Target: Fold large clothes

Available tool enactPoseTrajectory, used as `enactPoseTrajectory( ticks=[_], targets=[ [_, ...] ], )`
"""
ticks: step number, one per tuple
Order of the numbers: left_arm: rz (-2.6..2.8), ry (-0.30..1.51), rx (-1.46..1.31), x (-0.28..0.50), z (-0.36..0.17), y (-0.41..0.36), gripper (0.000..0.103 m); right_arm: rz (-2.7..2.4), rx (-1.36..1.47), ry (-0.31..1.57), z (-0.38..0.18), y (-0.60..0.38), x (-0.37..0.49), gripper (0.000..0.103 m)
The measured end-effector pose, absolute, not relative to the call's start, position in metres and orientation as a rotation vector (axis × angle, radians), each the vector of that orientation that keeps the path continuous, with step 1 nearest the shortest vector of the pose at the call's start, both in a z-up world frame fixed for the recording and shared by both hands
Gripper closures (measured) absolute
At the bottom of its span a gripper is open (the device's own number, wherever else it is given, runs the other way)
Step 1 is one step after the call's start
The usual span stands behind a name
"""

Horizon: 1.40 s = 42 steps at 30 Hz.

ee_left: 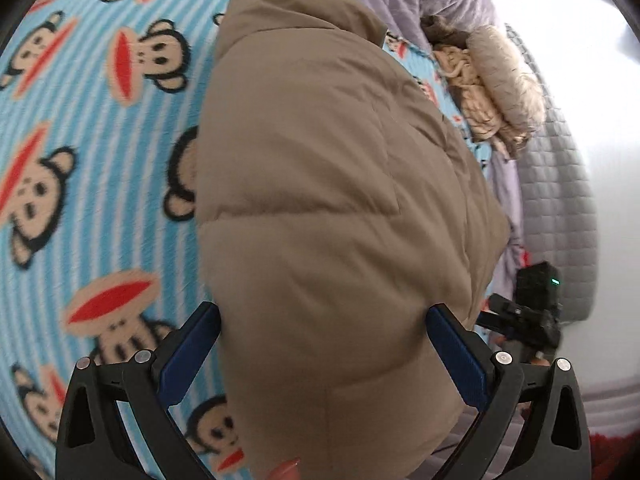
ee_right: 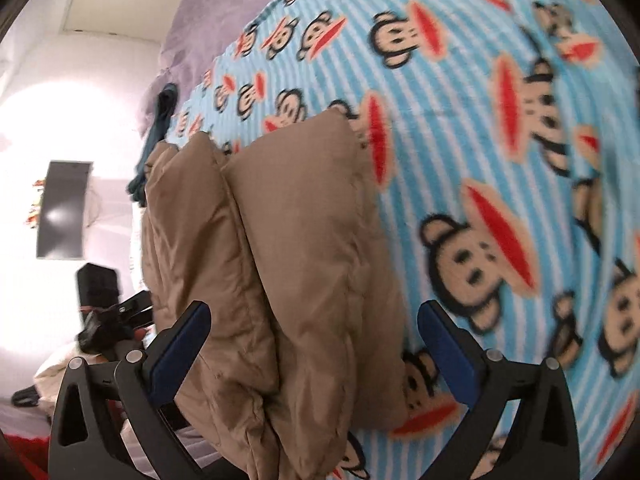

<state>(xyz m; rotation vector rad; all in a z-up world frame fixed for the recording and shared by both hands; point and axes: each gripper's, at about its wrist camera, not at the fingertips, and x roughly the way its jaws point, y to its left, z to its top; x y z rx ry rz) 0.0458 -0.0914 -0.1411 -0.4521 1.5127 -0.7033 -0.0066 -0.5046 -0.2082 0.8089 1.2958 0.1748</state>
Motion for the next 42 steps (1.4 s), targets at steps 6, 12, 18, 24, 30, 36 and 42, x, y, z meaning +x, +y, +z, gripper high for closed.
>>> enactPoseTrajectory(
  ticks=[6, 12, 18, 24, 30, 36, 42],
  targets=[
    [-0.769, 1.508, -0.511, 0.057, -0.163, -0.092, 0.0, 0.315, 0.842, 1.389, -0.248, -0.5, 0.023, 0.0],
    [-0.788, 1.522, -0.584, 0.061, -0.181, -0.095, 0.0, 0.46, 0.918, 1.373, -0.269, -0.487, 0.044, 0.0],
    [-0.763, 1.54, -0.591, 0.064, -0.188, -0.108, 0.0, 0.439, 0.955, 1.402, -0.279, -0.474, 0.053, 0.0],
    [-0.765, 1.494, -0.574, 0.064, -0.161, -0.112, 0.021, 0.395, 0.987, 1.387, -0.266, -0.462, 0.051, 0.036],
    [-0.833, 1.44, -0.565, 0.08, -0.127, -0.101, 0.022, 0.415, 0.99, 1.291, -0.231, -0.44, 0.046, 0.042],
    [-0.845, 1.353, -0.518, 0.13, -0.09, -0.066, 0.022, 0.442, 1.0, 1.197, -0.204, -0.4, 0.072, 0.042],
    [-0.754, 1.303, -0.504, 0.19, -0.088, -0.018, 0.022, 0.488, 1.011, 1.179, -0.218, -0.342, 0.134, 0.042]
  ],
)
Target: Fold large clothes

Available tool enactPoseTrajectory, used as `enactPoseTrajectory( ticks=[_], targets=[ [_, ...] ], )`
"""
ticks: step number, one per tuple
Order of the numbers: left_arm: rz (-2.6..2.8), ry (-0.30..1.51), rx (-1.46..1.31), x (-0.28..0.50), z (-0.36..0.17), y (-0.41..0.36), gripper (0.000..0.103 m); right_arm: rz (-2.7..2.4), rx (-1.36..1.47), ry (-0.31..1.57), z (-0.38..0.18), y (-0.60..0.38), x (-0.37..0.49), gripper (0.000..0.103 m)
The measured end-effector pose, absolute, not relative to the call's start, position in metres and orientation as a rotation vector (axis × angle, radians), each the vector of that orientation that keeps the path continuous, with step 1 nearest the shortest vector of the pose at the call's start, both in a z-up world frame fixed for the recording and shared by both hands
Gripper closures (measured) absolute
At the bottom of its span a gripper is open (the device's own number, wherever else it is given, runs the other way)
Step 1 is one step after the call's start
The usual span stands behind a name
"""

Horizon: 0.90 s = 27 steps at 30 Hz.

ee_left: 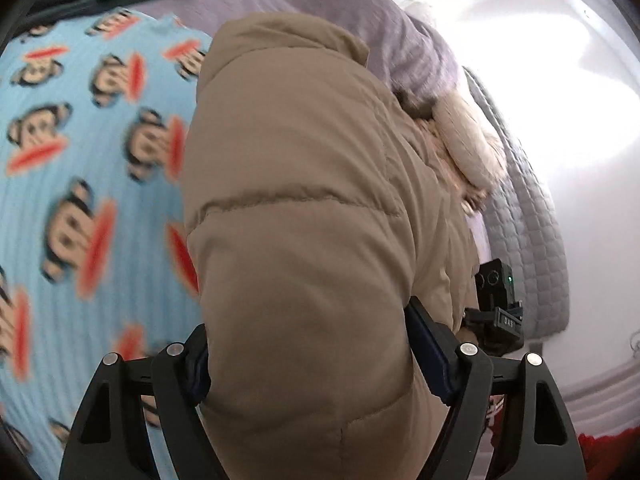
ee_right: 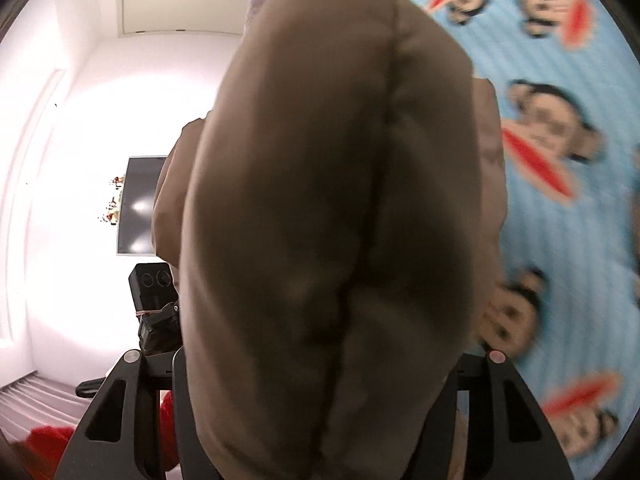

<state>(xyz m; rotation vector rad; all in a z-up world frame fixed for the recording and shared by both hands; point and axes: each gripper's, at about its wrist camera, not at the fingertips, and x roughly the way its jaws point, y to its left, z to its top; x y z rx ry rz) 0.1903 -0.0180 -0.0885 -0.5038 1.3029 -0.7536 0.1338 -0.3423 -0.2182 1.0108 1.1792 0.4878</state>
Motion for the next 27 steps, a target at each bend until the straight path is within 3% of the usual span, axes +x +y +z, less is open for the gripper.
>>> enactPoseTrajectory(
  ticks=[6, 12, 17, 23, 24, 26, 27],
  targets=[
    [-0.671, 1.313, -0.514, 0.235, -0.132, 0.024, 0.022, 0.502, 0.973, 1.229, -0.252, -0.295, 0.192, 0.042],
    [-0.626, 1.309, -0.568, 0.232, -0.171, 0.042, 0.012, 0.427, 0.977, 1.263, -0.284, -0.283, 0.203, 0.028],
    [-0.515, 1.252, -0.416, 0.212, -0.137, 0.053, 0.012, 0.362, 0.952, 1.267, -0.266, -0.287, 0.186, 0.028],
    [-0.5, 1.11, -0.257, 0.193, -0.087, 0.062, 0.012, 0.249, 0.824, 1.221, -0.207, -0.303, 0.155, 0.028],
    [-0.509, 1.097, -0.229, 0.19, -0.082, 0.059, 0.012, 0.229, 0.799, 1.203, -0.196, -0.305, 0.146, 0.029],
    [-0.519, 1.078, -0.16, 0.183, -0.076, 0.047, 0.012, 0.206, 0.761, 1.161, -0.178, -0.313, 0.136, 0.054],
    [-0.517, 1.077, -0.139, 0.178, -0.076, 0.047, 0.012, 0.2, 0.74, 1.146, -0.169, -0.313, 0.128, 0.059]
  ],
)
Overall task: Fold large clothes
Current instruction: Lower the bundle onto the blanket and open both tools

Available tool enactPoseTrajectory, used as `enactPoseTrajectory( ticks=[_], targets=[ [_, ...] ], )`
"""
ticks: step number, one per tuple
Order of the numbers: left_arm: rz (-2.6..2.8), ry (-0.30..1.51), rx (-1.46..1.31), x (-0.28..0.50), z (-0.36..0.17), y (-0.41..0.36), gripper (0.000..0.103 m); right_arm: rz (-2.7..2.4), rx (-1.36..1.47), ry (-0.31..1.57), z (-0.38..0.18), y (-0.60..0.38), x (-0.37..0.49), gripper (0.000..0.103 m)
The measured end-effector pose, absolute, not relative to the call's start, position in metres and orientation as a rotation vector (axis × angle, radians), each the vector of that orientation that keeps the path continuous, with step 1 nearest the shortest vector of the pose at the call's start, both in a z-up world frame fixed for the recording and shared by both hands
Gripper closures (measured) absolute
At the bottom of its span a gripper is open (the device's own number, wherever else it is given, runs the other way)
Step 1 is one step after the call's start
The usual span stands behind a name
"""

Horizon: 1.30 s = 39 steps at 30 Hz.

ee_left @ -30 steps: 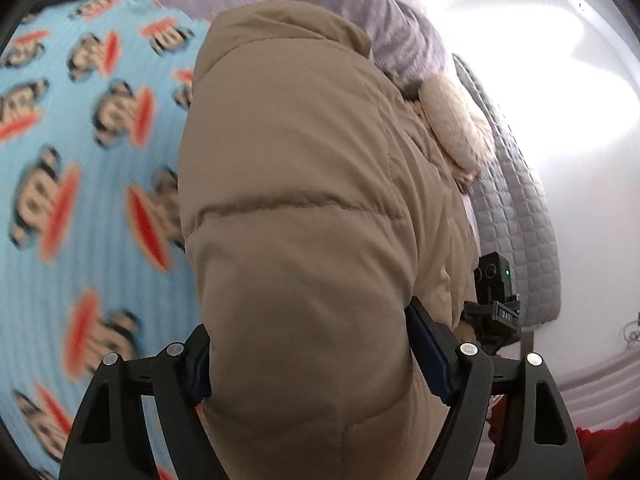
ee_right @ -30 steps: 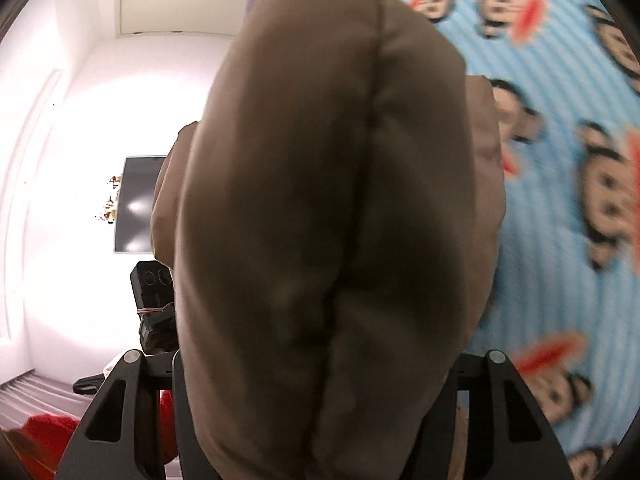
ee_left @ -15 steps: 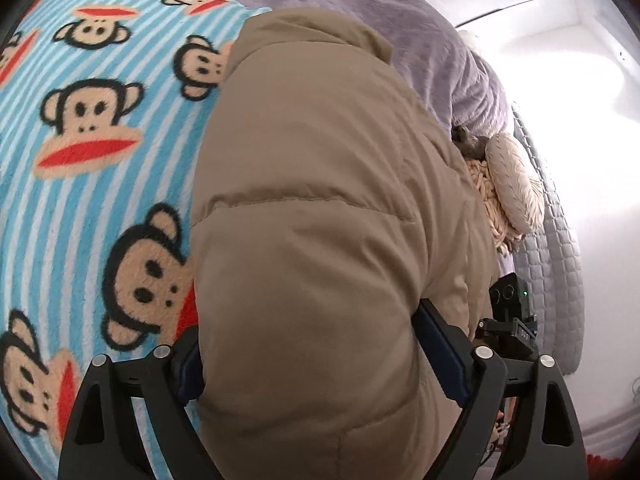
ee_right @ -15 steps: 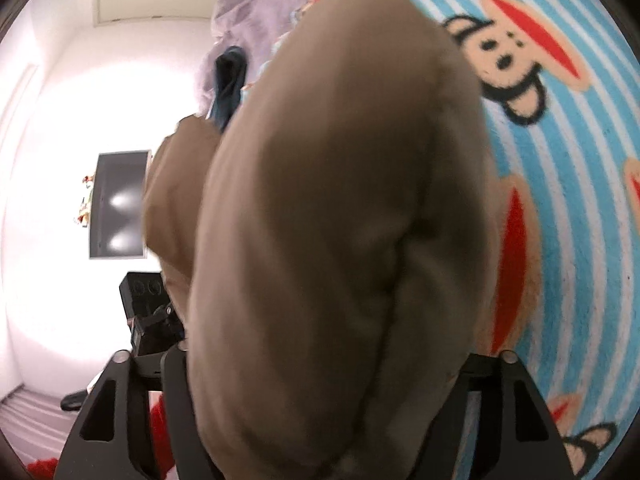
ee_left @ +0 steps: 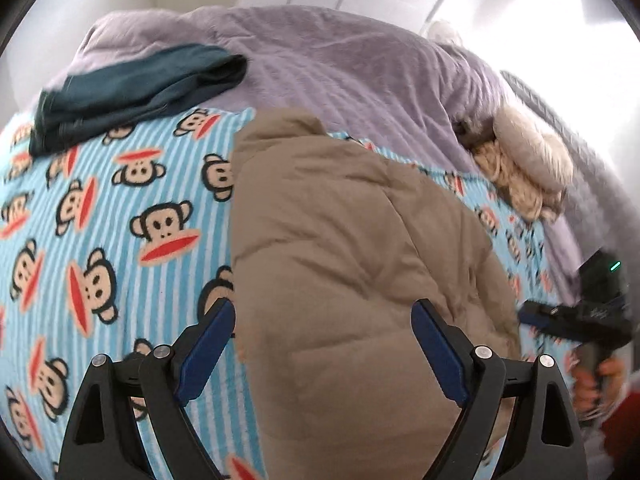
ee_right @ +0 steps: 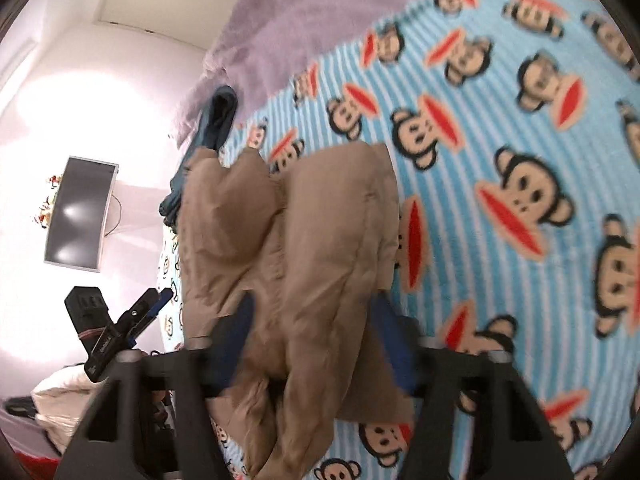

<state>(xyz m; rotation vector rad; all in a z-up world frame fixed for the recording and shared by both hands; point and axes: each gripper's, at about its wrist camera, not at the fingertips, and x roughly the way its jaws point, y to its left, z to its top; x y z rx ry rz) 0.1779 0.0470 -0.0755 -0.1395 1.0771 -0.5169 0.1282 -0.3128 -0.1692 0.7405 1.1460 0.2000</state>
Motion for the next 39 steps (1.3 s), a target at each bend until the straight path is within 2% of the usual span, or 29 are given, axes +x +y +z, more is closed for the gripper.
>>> enactPoseTrajectory(
  ticks=[1, 8, 16, 22, 34, 39],
  targets=[
    [-0.501, 1.079, -0.11, 0.174, -0.074, 0.038, 0.012, 0.197, 0.722, 1.135, -0.16, -0.309, 0.121, 0.062],
    [-0.452, 1.119, -0.111, 0.134, -0.091, 0.034, 0.012, 0.234, 0.588, 1.116, -0.115, -0.276, 0.105, 0.062],
    [-0.442, 1.139, -0.036, 0.107, -0.121, 0.016, 0.012, 0.063, 0.418, 1.267, -0.183, -0.245, 0.074, 0.062],
    [-0.414, 1.138, 0.03, 0.102, -0.122, 0.002, 0.012, 0.015, 0.446, 1.294, -0.219, -0.256, 0.083, 0.064],
    [-0.347, 1.204, 0.028, 0.096, -0.101, 0.014, 0.012, -0.015, 0.442, 1.32, -0.195, -0.252, 0.075, 0.061],
    [-0.331, 1.222, 0.038, 0.088, -0.095, 0.016, 0.012, -0.018, 0.429, 1.335, -0.184, -0.245, 0.07, 0.055]
  ],
)
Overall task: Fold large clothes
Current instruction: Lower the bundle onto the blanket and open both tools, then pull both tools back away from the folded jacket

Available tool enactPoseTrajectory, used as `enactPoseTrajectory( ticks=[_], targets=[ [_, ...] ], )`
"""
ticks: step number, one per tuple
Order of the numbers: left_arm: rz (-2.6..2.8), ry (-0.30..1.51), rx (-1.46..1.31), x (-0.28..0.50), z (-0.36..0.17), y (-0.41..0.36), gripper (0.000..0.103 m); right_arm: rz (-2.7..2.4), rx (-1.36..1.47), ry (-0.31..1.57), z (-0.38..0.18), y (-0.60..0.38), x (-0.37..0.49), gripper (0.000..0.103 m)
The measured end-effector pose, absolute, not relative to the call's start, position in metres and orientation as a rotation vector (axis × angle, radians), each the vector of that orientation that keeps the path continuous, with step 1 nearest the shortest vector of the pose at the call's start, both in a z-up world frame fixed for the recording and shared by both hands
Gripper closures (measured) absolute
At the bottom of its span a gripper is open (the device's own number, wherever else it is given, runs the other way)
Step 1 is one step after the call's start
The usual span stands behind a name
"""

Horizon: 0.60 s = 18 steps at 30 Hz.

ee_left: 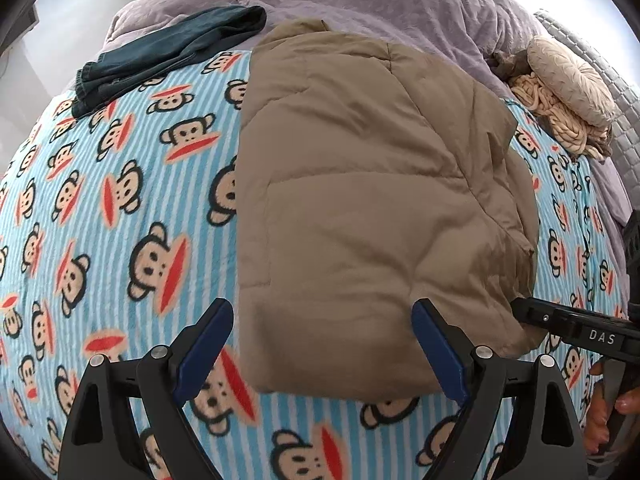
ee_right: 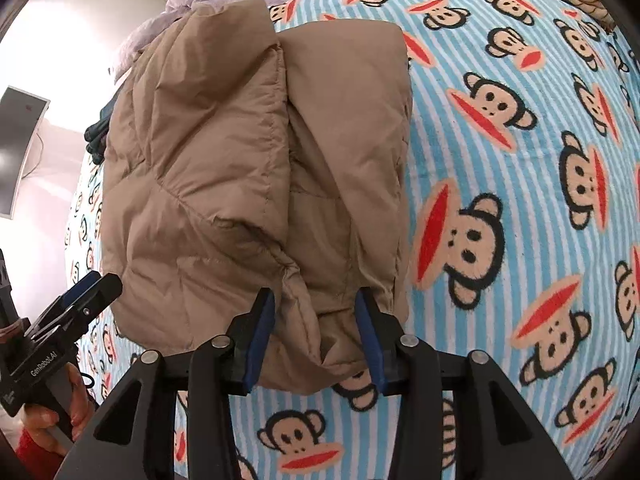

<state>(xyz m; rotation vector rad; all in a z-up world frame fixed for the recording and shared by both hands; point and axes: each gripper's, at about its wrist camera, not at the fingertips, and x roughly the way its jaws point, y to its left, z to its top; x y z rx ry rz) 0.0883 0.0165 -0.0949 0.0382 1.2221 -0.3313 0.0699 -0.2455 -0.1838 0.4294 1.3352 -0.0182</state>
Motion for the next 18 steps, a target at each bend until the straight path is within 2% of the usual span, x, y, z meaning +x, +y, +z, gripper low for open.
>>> enactPoseTrajectory(
  ticks=[18],
  targets=[
    [-0.325, 1.337, 0.026, 0.058, -0.095, 0.031, 0.012, -0.06, 0.414, 1.362, -0.16, -0.248, 0.028, 0.039]
  ],
)
